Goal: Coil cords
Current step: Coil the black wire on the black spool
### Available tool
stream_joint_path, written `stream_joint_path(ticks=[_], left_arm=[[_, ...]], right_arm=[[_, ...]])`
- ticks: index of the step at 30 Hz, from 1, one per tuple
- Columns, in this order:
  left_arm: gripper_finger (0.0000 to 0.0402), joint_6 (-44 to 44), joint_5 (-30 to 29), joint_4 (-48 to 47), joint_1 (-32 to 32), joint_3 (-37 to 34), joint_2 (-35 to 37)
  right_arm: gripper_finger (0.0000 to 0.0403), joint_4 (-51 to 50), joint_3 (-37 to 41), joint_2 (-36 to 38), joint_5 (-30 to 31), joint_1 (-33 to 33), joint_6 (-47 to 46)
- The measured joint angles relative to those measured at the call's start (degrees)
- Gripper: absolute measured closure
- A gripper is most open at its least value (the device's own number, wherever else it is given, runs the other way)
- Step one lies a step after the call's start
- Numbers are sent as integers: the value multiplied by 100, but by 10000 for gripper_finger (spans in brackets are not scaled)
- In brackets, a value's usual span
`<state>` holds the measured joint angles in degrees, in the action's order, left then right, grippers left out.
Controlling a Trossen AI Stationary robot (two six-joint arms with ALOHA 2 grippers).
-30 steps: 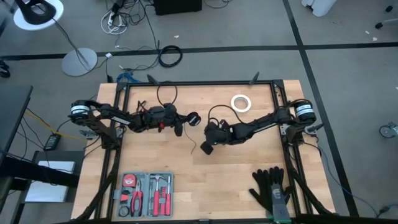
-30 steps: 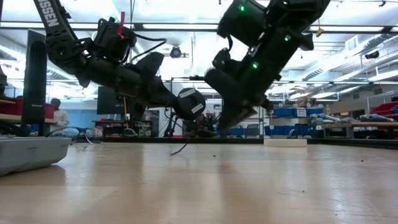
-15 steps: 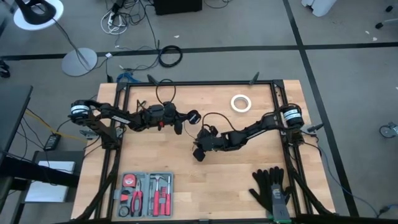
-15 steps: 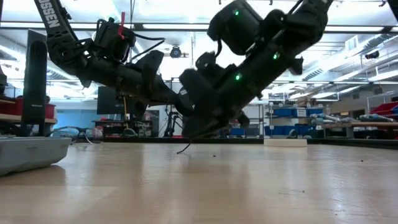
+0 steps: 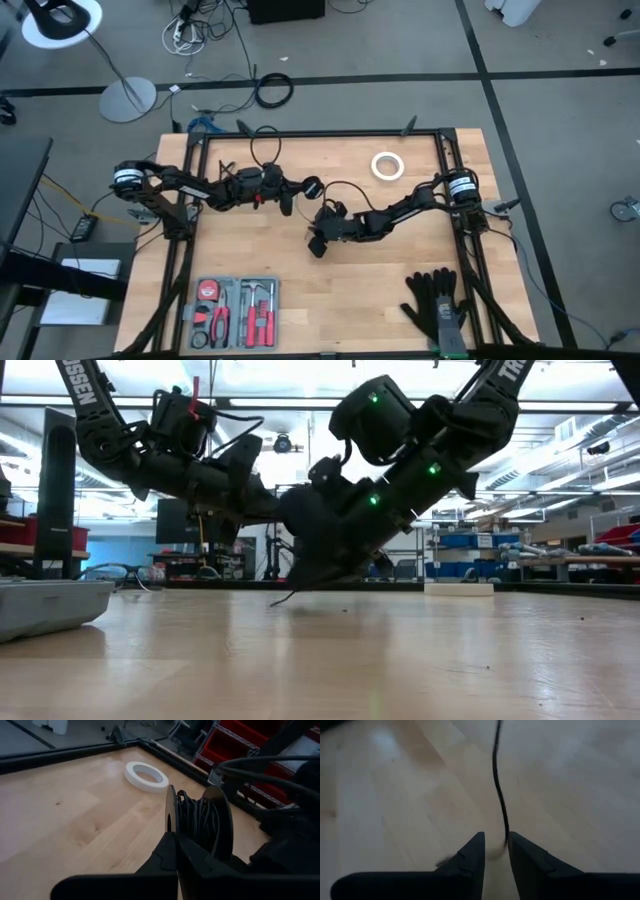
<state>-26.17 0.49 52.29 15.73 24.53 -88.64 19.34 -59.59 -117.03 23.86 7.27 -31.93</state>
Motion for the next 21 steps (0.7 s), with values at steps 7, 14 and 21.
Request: stream_joint_path(ticks=[7, 14, 21], left_arm=[[402, -78, 76, 217, 4, 0, 0], [401, -81, 97, 249, 30, 0, 0], [401, -112, 451, 191, 93, 0, 0]], right_arm=[[316, -12, 2, 2, -4, -22, 67], [394, -407, 2, 2, -183, -3, -104], [399, -1396, -31, 226, -183, 17, -215]])
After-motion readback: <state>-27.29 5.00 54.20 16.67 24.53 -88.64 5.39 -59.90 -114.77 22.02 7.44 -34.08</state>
